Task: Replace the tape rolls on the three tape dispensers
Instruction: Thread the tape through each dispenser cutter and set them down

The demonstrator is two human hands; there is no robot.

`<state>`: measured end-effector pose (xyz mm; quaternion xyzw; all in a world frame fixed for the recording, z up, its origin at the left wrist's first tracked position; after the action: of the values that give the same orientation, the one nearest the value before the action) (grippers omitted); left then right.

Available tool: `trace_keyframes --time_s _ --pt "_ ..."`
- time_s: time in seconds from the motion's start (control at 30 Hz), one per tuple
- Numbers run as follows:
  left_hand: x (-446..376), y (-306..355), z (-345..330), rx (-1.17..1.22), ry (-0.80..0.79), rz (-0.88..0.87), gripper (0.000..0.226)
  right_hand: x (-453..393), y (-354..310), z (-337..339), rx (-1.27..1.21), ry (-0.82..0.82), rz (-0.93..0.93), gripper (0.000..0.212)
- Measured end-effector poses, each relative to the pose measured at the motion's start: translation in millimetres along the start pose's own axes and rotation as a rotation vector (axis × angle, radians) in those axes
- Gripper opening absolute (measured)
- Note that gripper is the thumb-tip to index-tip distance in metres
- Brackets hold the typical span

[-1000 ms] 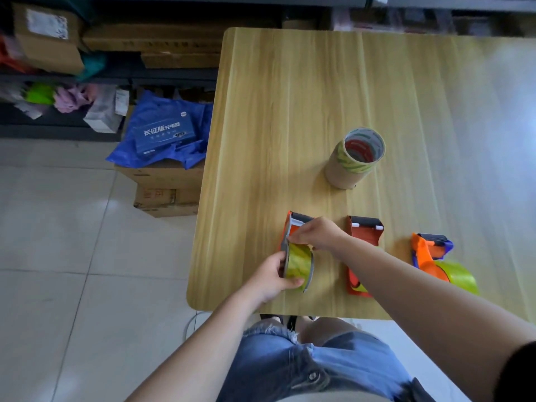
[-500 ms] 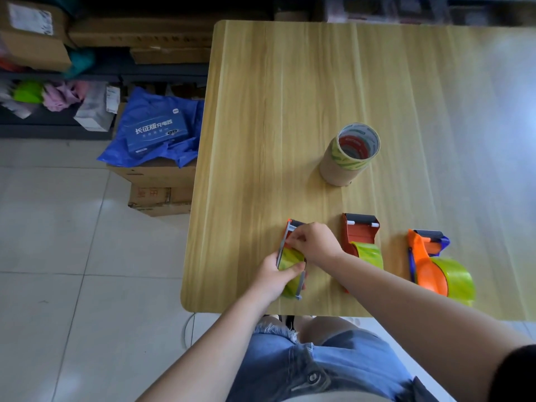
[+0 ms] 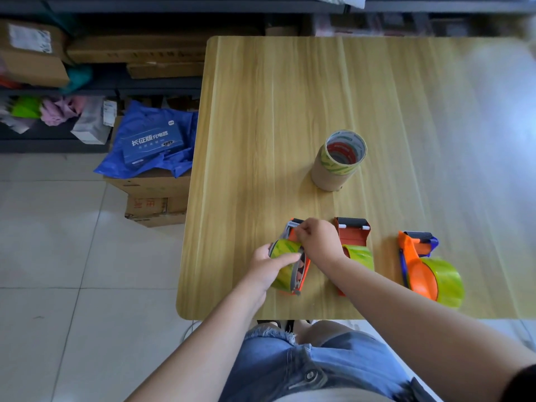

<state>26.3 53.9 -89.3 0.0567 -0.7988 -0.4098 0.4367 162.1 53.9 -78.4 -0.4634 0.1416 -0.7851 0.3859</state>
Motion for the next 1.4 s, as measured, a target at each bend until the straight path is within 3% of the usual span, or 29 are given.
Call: trace_keyframes --time_s 0.23,0.4,0.63,0.73,1.1,1.27,1.4 --pt "4.0 5.1 -8.4 -0.12 -0.004 0.012 0.019 13.5 21.2 -7.6 -0.353 -0.235 -0.25 0.02" --pt "6.6 11.0 -13.3 -0.296 -0.045 0.018 0.031 21.2 20.4 -11.9 -0.521 -0.335 -0.222 0.024" --pt "8.7 19.4 -15.8 -0.403 -0.028 -0.008 0.034 20.8 25.7 -6.5 -0.49 -0.258 -0.149 0.028" --pt "7.9 19.0 -15.9 -0.388 -0.039 0.011 0.033 17.9 21.9 1.5 -0.344 -0.198 -0.103 0.031" --pt "11.0 26.1 -10.2 -0.382 0.082 0.02 0.027 16.8 44.6 9.1 -0.352 -0.249 -0.314 0.018" --pt "16.1 40.2 -13.0 -0.437 0.035 -0.006 0.04 17.1 42.5 25.5 -0.189 -0.165 -0.287 0.02" --pt "20.6 48.5 -16.5 -0.602 -0.032 0.015 0.054 23.2 37.7 29.8 -0.171 -0.212 -0.242 0.023"
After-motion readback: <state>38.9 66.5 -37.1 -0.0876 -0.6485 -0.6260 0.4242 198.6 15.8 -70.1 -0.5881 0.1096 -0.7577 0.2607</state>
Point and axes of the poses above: each hand's wrist, its own x-axis away from the middle knuckle, its own z-axis out of the back of the hand, y = z × x, the point moved 9 cm from there along -x, towards the middle knuckle, and after that the axes turned 14 degrees about -y, right-handed, at the moved point
